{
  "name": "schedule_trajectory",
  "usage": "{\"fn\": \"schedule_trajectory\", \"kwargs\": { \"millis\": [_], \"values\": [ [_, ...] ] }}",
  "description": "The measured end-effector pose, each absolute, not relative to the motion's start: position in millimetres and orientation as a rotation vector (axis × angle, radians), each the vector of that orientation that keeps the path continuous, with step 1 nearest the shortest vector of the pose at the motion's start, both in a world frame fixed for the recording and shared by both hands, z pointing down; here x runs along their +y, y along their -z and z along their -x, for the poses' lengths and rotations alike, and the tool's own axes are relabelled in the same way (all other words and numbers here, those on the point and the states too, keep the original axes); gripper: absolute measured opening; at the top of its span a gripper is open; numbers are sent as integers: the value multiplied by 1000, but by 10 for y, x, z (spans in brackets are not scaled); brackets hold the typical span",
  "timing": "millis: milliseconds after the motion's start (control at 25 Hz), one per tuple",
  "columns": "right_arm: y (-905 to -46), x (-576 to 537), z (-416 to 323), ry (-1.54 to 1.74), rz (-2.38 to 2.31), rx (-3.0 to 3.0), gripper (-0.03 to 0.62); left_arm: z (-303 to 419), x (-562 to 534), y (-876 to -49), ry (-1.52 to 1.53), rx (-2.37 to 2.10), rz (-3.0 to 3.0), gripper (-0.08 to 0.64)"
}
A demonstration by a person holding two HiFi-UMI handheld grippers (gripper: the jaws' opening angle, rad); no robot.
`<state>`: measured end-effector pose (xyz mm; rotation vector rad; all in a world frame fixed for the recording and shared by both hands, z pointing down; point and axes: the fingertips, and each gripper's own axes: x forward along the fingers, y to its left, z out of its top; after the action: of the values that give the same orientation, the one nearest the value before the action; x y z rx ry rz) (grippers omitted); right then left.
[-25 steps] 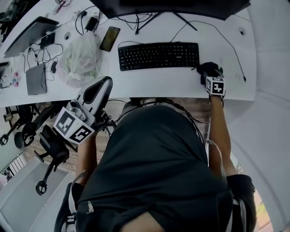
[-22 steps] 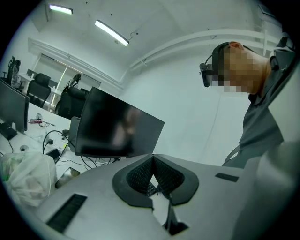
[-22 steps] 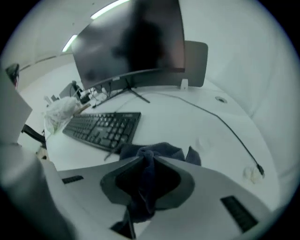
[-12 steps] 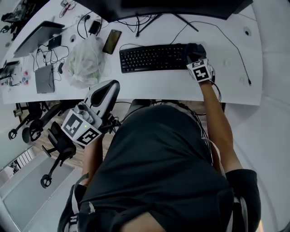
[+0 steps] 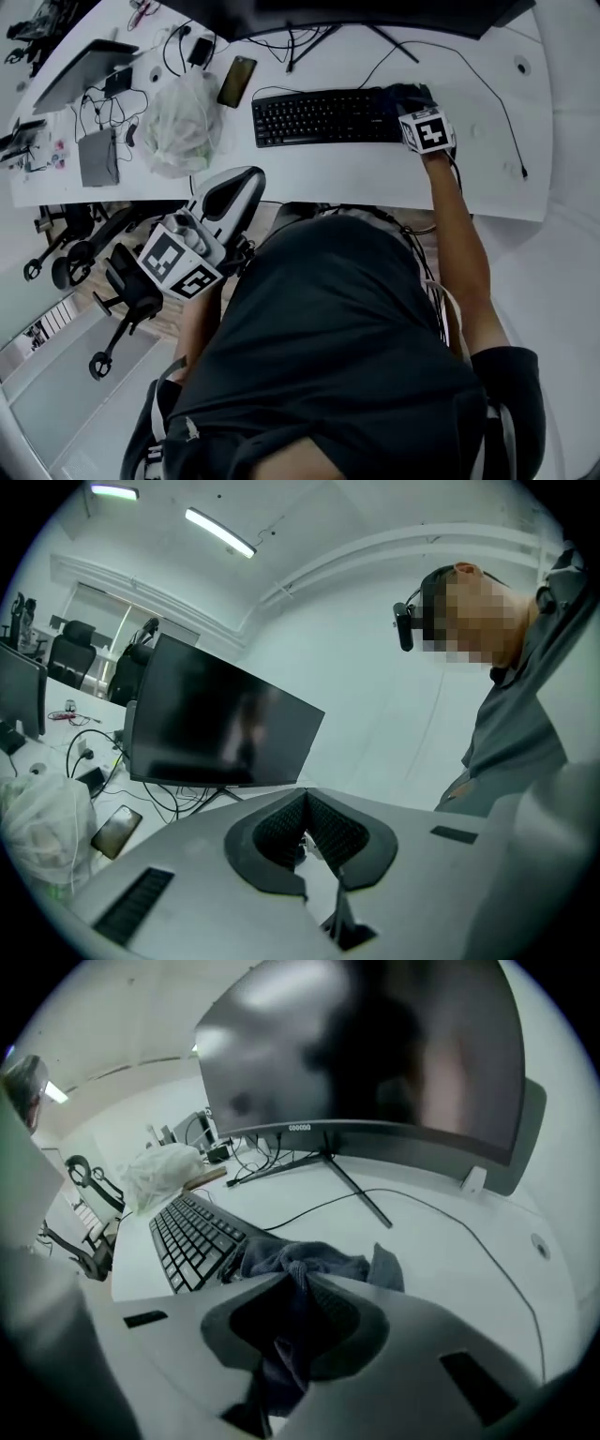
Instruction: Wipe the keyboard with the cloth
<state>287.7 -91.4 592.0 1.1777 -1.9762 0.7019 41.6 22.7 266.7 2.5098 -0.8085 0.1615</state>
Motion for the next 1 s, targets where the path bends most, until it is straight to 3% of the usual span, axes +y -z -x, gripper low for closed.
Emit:
{"fn": "schedule_trajectory", "kwargs": {
  "millis": [240,560,800,1000],
  "values": [
    [-6045,28,-2618,-848,-986,-1949,52,-421,265,-2712,-174,-809,-2501,5],
    [-5915,-786,-3029,-817,-1262,-1973,51,-579,313,-2813,-212,-746,-2508,5],
    [-6115,178,-2216,-890,-918,-1980,48,-535,319,-2809,-223,-780,-2512,5],
    [-5750,-462,-2173,-718,-1075,-2135,48,-540,347,-2847,-227,-773,-2505,5]
  ]
}}
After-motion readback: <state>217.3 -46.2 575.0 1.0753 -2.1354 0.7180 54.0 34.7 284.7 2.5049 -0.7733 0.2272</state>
